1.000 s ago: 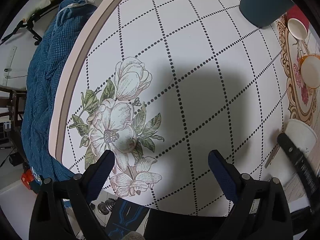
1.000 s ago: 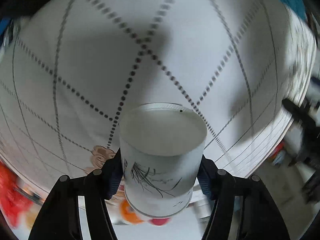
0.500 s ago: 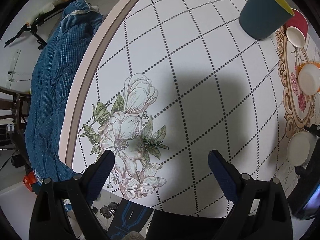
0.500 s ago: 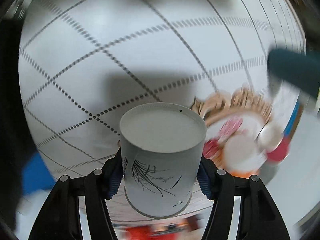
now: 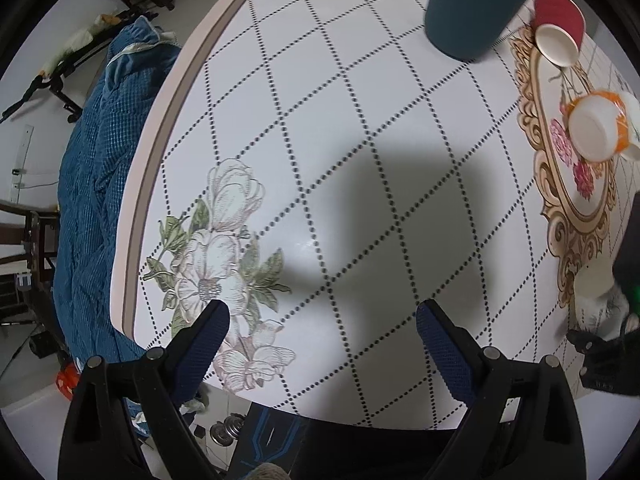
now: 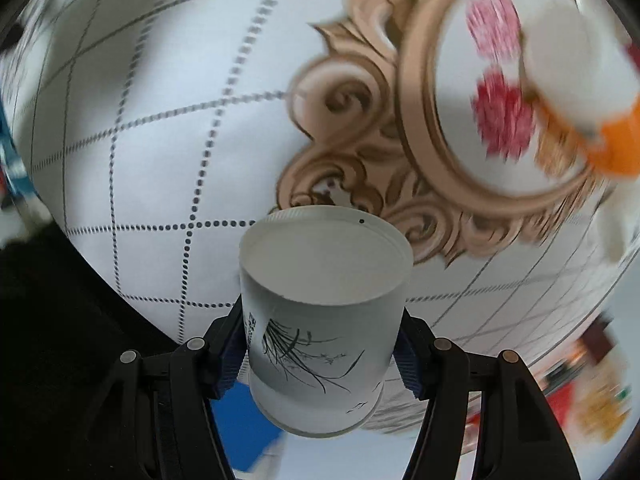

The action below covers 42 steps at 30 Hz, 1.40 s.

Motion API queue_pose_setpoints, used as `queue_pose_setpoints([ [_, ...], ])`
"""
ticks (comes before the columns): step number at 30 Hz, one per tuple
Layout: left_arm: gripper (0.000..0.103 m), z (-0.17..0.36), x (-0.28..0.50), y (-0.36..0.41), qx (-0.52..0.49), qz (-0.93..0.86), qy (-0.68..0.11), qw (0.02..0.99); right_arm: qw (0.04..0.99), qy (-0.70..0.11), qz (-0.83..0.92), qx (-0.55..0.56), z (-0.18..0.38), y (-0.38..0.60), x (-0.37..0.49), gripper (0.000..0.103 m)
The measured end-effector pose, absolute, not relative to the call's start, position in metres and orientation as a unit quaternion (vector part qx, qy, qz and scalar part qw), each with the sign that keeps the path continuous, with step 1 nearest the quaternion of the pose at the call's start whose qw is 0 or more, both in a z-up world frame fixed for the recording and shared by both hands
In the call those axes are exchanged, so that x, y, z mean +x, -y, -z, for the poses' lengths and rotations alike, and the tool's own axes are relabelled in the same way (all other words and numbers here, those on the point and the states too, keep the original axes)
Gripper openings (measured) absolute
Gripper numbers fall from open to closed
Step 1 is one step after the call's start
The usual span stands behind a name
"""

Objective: Flip cup upside down
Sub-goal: 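Rotate the held white cup rim-down with the right tool, then lower the inverted cup onto the table beside the tray and open the right tool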

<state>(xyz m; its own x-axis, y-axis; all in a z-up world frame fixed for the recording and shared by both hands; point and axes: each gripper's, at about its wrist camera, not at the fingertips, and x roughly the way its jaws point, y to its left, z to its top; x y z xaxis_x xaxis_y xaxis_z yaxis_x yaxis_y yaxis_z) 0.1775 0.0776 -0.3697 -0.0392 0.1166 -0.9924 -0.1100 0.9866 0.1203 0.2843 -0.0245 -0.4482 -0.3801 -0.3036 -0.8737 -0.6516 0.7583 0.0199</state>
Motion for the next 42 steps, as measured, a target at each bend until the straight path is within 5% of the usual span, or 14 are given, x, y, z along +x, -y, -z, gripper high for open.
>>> queue_pose_setpoints([
  [12,0.096,0.367,0.168,-0.055,0.023,-0.071,-0.718,0.693,0.477,-0.855,-0.136,-0.153,0.439,0.095,0.326,0.067],
  [15,0.096,0.366,0.167,-0.051,0.026,-0.07,-0.717,0.693,0.475,-0.858,-0.126,-0.15,0.438,0.109,0.332,0.084],
  [24,0.096,0.366,0.174,-0.048,0.031,-0.063,-0.718,0.693,0.509,-0.838,-0.131,-0.143,0.403,0.148,0.357,0.084],
  [27,0.096,0.366,0.175,-0.045,0.034,-0.059,-0.719,0.692,0.524,-0.829,-0.128,-0.145,0.388,0.124,0.345,0.081],
  [30,0.096,0.367,0.176,-0.04,0.036,-0.055,-0.719,0.692,0.535,-0.823,-0.126,-0.141,0.374,0.112,0.34,0.061],
  [42,0.096,0.371,0.188,-0.029,0.039,-0.048,-0.723,0.688,0.675,-0.728,-0.103,-0.066,0.279,0.139,0.331,0.061],
])
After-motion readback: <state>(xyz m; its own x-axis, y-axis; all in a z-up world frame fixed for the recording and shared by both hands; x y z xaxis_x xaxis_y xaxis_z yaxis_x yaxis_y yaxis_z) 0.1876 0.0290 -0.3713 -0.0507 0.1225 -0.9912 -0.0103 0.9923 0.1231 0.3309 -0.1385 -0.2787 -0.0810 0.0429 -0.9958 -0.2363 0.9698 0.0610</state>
